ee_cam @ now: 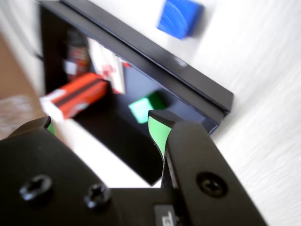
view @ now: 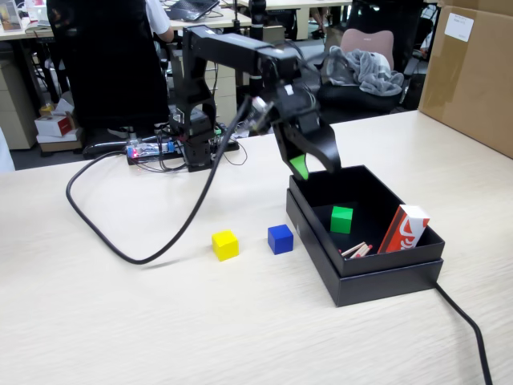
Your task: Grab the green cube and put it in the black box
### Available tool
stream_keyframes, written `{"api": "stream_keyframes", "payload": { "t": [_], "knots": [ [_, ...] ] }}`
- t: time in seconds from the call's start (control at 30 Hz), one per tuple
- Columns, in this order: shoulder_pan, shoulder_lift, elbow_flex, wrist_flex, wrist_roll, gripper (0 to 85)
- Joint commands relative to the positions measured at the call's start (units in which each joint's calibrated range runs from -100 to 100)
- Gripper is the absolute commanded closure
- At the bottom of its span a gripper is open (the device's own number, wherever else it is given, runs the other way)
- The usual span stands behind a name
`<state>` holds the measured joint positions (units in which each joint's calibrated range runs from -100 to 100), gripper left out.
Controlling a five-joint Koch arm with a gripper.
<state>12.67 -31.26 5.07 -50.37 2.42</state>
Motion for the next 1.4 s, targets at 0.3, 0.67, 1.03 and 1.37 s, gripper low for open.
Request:
{"api": "stream_keyframes", "payload": {
  "t": [0.3, 0.67, 1.03, 1.37],
  "knots": [
    [-9.3, -44.9, -30.8, 2.9, -4.4, 36.7],
    [-11.9, -65.9, -66.5, 9.9, -3.5, 37.1],
    [-13.6, -67.0, -95.8, 40.4, -5.6, 37.5],
    [-14.2, -67.0, -98.2, 42.9, -6.0, 37.1]
  ]
}}
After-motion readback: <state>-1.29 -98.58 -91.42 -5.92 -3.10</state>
